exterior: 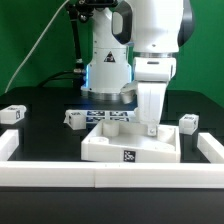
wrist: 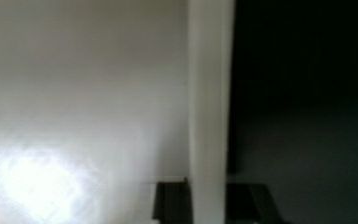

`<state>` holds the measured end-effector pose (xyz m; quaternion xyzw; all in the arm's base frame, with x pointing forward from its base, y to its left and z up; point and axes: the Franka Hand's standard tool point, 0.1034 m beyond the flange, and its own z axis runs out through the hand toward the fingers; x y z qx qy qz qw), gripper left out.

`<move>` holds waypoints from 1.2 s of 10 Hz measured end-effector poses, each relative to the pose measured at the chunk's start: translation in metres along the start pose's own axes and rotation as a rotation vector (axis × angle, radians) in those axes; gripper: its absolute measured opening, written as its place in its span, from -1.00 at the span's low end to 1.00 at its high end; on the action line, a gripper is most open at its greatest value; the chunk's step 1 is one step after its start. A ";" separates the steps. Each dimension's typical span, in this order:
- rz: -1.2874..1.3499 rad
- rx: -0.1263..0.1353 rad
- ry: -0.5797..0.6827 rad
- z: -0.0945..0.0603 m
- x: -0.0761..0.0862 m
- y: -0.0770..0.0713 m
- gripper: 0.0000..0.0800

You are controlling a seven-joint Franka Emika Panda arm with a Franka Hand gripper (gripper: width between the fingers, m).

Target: Assemble one leg

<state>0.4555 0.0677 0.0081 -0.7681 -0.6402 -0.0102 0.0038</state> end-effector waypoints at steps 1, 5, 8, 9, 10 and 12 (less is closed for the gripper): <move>-0.017 0.016 -0.011 0.000 0.001 0.001 -0.85; -0.017 0.015 -0.011 0.000 0.000 0.001 -0.85; -0.112 0.017 -0.011 0.001 0.006 0.006 -0.85; -0.137 0.012 -0.005 0.001 0.012 0.009 -0.85; -0.145 0.011 -0.003 0.001 0.017 0.011 -0.85; -0.150 0.000 0.005 0.001 0.024 0.020 -0.85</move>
Offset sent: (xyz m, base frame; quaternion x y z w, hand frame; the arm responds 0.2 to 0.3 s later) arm 0.0000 0.0000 0.0000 0.0000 0.0000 0.0000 1.0000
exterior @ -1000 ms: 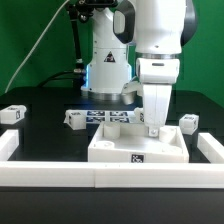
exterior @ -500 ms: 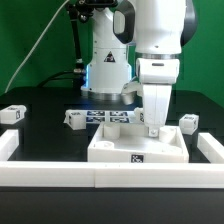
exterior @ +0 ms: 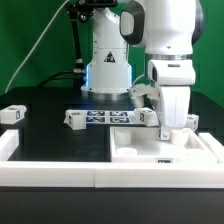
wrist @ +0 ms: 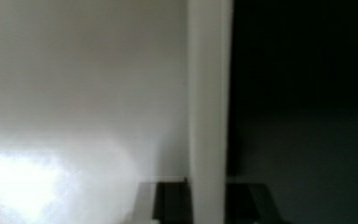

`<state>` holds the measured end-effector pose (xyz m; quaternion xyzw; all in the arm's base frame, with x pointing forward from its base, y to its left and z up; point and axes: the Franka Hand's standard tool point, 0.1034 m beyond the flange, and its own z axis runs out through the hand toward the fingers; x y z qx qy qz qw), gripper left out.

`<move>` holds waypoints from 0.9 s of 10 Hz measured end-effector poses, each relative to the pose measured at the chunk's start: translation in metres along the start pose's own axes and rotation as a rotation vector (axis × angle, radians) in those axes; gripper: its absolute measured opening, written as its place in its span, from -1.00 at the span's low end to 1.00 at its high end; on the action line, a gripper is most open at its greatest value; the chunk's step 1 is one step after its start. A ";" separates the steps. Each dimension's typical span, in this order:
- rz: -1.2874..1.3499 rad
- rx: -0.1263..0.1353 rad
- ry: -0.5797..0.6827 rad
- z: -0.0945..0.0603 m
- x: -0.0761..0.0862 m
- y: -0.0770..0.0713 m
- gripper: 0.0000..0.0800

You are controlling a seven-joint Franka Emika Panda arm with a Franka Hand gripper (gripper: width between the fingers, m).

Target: Assemble one leg

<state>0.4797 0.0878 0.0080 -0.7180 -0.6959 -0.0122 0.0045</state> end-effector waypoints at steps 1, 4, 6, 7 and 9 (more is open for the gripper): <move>0.003 -0.006 0.003 0.000 0.003 0.005 -0.85; 0.021 -0.012 0.005 0.000 0.006 0.009 -0.85; 0.022 -0.011 0.005 0.000 0.006 0.009 -0.83; 0.022 -0.011 0.005 0.000 0.006 0.009 -0.41; 0.023 -0.011 0.005 0.000 0.005 0.009 0.12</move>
Offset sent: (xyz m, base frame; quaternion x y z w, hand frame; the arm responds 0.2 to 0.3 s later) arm 0.0000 0.0000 0.0000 0.0000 0.0000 0.0000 1.0000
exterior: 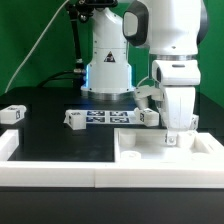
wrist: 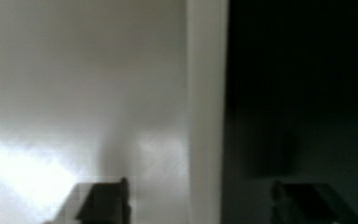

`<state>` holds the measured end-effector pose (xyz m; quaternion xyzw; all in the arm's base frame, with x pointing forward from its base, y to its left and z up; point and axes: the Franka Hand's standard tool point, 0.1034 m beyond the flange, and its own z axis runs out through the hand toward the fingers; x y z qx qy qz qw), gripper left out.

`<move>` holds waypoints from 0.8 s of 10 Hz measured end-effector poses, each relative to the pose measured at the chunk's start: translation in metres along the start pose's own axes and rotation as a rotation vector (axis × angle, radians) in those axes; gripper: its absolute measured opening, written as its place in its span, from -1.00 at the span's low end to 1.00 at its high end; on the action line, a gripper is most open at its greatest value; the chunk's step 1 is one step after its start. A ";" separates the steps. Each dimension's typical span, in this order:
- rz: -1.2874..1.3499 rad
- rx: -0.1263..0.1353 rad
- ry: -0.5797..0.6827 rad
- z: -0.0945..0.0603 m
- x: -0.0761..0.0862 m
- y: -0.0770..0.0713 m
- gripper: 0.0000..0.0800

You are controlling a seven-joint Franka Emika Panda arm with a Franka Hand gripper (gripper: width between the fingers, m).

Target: Assemble one leg

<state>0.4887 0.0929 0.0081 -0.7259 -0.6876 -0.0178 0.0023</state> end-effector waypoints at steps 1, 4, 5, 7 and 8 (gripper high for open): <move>0.000 0.000 0.000 0.000 0.000 0.000 0.44; 0.001 0.000 0.000 0.000 0.000 0.000 0.62; 0.001 0.000 0.000 0.000 -0.001 0.000 0.62; 0.007 -0.011 -0.003 -0.009 0.000 0.001 0.62; 0.022 -0.023 -0.004 -0.019 0.001 0.000 0.62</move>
Offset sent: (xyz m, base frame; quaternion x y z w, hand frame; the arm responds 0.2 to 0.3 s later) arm 0.0000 0.0000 0.0000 0.0000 0.0000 0.0000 1.0000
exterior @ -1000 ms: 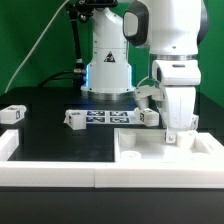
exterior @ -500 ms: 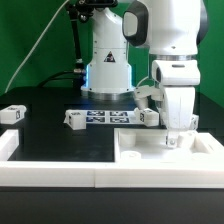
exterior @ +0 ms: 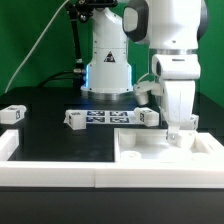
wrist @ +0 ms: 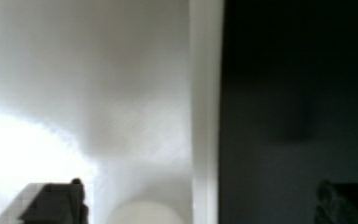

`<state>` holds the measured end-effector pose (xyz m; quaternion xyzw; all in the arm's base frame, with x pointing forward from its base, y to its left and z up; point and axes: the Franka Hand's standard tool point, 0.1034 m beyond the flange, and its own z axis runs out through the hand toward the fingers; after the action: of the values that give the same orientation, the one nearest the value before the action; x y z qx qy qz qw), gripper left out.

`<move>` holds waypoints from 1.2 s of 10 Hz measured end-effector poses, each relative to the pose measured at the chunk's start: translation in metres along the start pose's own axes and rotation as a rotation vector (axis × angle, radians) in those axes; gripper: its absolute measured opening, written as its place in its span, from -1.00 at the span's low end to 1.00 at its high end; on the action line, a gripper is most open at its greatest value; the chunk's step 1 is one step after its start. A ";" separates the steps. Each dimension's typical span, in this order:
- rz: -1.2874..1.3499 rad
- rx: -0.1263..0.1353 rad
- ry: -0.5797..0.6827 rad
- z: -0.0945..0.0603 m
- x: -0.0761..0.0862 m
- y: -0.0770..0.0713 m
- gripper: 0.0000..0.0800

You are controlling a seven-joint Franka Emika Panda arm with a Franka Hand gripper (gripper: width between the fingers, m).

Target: Assemble one leg

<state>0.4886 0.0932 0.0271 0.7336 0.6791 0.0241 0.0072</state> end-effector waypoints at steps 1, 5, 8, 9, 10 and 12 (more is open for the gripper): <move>0.012 -0.012 -0.002 -0.011 0.001 -0.003 0.62; 0.094 -0.029 -0.011 -0.035 0.001 -0.005 0.62; 0.310 -0.025 -0.007 -0.034 0.001 -0.006 0.62; 0.401 -0.030 0.000 -0.034 0.001 -0.006 0.62; 0.528 -0.042 0.025 -0.032 0.000 -0.009 0.62; 0.774 -0.031 0.046 -0.030 0.000 -0.018 0.62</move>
Offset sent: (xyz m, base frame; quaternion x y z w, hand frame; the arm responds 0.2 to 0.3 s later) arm 0.0062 0.0023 0.0392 0.0182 -0.0217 0.1279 0.9914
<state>0.4693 0.0937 0.0560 0.9346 0.3519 0.0520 -0.0065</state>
